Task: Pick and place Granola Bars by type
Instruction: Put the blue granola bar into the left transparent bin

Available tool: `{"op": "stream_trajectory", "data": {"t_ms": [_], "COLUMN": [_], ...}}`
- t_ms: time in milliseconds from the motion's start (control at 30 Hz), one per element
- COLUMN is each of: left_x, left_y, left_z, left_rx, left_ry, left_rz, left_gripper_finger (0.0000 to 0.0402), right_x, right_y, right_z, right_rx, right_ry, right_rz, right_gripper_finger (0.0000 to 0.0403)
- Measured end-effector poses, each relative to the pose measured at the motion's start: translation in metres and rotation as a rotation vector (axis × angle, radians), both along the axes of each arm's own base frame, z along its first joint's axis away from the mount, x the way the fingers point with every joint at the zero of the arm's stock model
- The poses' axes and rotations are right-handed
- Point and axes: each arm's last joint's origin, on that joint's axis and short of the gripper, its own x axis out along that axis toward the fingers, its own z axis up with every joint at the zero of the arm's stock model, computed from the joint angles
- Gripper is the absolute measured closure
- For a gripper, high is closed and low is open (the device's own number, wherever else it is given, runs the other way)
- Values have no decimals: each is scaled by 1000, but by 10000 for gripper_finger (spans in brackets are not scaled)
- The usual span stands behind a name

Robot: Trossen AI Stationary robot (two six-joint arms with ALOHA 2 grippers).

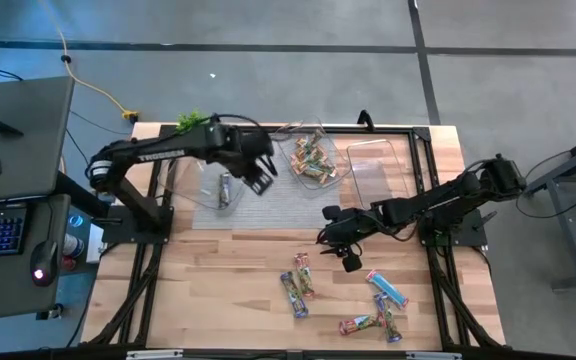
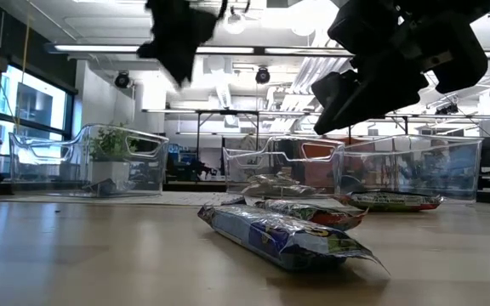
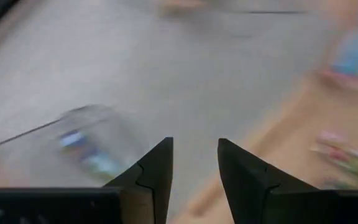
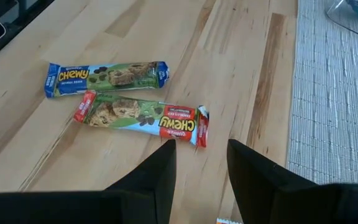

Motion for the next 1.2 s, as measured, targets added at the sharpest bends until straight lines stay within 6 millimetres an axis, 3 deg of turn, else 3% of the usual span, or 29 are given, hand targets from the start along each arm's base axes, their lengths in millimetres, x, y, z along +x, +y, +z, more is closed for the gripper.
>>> {"op": "stream_trajectory", "data": {"t_ms": [200,400,533,667,833,1000,1200], "left_x": [24,34,39,58,84,93,97], "left_y": [-87,-176,-212,-223,-215,-204,-214], "left_z": [3,-38,-68,-93,-117,-133,-149], "left_rx": [36,259,365,300,171,134,96], "left_ry": [-176,-260,-280,-321,-378,-343,-361], "left_rz": [-355,-689,-786,-836,-876,-988,-1220], "left_gripper_finger": [280,280,280,276,248,197,169], "right_x": [0,0,-1,-1,-4,-7,-8], "right_y": [0,0,0,0,0,0,0], "right_z": [0,0,-1,-1,-3,-6,-7], "right_rx": [-8,-9,-10,-9,38,109,124], "right_ry": [-2,2,10,22,70,140,161], "right_rz": [-2,-2,-2,-4,-14,-41,-57], "right_gripper_finger": [277,277,277,277,277,277,277]}}
